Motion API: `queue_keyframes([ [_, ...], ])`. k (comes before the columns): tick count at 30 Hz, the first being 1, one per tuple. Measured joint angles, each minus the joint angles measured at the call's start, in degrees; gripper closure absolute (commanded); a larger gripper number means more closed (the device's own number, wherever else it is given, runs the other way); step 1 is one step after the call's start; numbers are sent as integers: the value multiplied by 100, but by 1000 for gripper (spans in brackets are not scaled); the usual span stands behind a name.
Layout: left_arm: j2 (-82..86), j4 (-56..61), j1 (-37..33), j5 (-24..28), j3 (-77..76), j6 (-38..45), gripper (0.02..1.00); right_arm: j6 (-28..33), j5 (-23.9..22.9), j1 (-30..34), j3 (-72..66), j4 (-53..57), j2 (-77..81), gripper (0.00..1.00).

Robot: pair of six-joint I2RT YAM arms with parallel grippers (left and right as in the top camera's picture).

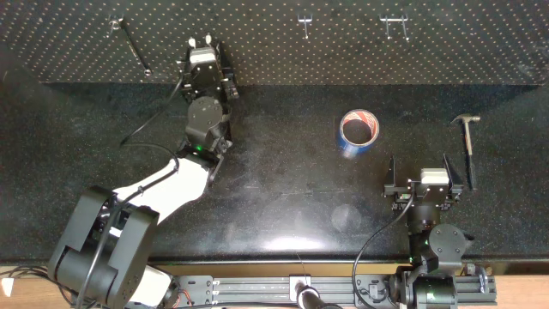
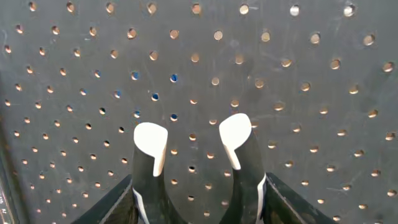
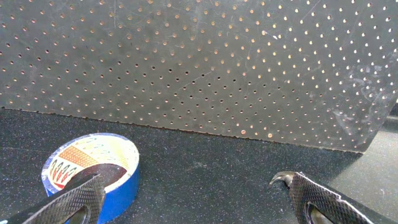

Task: Place Tools Onto Pegboard

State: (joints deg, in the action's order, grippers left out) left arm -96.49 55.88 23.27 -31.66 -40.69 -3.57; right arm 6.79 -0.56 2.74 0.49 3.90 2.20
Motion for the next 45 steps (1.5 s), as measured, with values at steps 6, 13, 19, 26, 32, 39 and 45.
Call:
queue_keyframes([
  [6,0,11,0,22,0,-70,20,0,0,2,0,0,0,25],
  [13,1475,-2065,0,94,-24,-81,23,0,0,2,0,0,0,25],
  [19,4806,-6111,-105,754,201,-72,25,0,0,2,0,-4,0,25],
  [26,8653,-5512,-2629,3628,2839,33,25,2,-2,2,2,4,2,25],
  [32,9503,-5954,-2651,3648,4033,74,25,2,-2,0,2,2,0,25],
  [39,9538,-5963,-2651,3648,4033,74,23,2,-2,2,2,2,0,25],
  [45,9538,-5963,-2651,3648,4033,74,25,0,-2,2,2,2,0,25],
])
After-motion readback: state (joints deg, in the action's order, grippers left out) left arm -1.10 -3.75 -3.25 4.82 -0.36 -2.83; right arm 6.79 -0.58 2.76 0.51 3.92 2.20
